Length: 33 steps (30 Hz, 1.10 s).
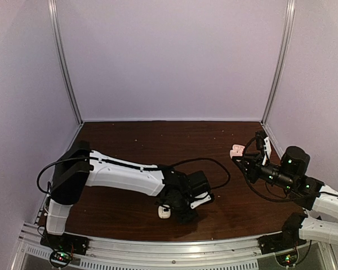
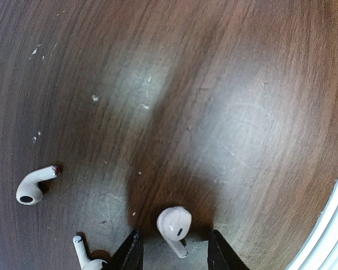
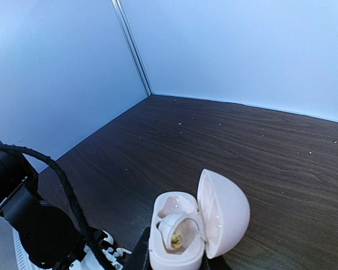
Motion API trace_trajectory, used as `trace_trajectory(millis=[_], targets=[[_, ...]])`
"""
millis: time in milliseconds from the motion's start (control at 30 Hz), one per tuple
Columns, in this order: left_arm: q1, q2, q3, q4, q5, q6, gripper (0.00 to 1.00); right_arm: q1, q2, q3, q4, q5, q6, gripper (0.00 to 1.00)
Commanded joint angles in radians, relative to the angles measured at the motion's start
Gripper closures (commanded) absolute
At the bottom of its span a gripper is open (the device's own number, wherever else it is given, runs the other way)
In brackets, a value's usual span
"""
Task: Insert the wireless bluetooth earbuds into the charging case
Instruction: Pick up the left earbud from the center of the board.
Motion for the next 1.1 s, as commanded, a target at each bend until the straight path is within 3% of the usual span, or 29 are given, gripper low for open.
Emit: trace_trajectory(millis=[0, 700, 1067], targets=[[0.004, 0.039, 0.051, -0.033, 0.044, 0.005, 0.61, -0.005, -0.011, 0.028, -0.005, 0.028, 0.001, 1.00], [0.005, 0.104, 0.107, -0.123, 0.026, 0.030, 0.78, -0.005, -0.029, 0.030, -0.025, 0.058, 0.001, 1.00], [0.020, 0.005, 0.037, 0.011, -0.056, 0.005, 0.87, -0.005, -0.024, 0.035, -0.026, 0.052, 0.001, 1.00]])
